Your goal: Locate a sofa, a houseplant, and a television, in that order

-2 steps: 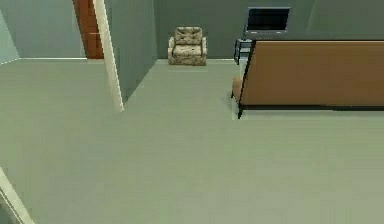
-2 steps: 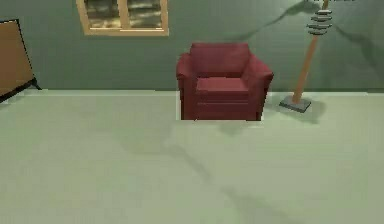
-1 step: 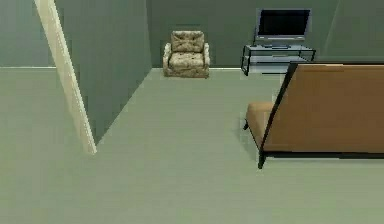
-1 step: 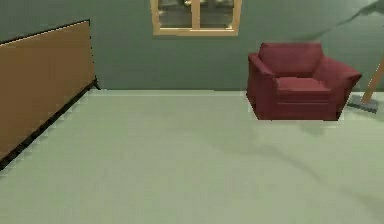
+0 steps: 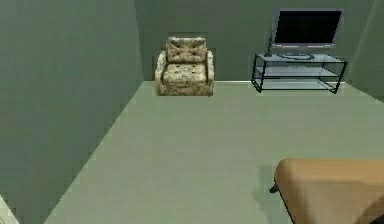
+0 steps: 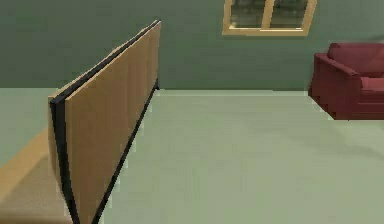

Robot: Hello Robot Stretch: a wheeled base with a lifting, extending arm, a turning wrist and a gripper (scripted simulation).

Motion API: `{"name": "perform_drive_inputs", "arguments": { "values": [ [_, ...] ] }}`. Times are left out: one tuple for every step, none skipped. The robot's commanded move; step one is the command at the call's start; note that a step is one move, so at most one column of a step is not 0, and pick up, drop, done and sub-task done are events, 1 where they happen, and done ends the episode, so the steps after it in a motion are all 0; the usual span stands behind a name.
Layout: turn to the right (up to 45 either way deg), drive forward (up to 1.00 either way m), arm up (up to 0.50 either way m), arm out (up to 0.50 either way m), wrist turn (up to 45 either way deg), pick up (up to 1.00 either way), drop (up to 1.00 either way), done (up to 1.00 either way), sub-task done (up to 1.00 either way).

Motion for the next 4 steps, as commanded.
{"name": "perform_drive_inputs", "arguments": {
  "values": [
    [3.0,0.0,0.0,0.0,0.0,0.0,0.0,0.0,0.0],
    [0.0,1.0,0.0,0.0,0.0,0.0,0.0,0.0,0.0],
    [0.0,0.5,0.0,0.0,0.0,0.0,0.0,0.0,0.0],
    [24.0,0.0,0.0,0.0,0.0,0.0,0.0,0.0,0.0]
  ]
}}
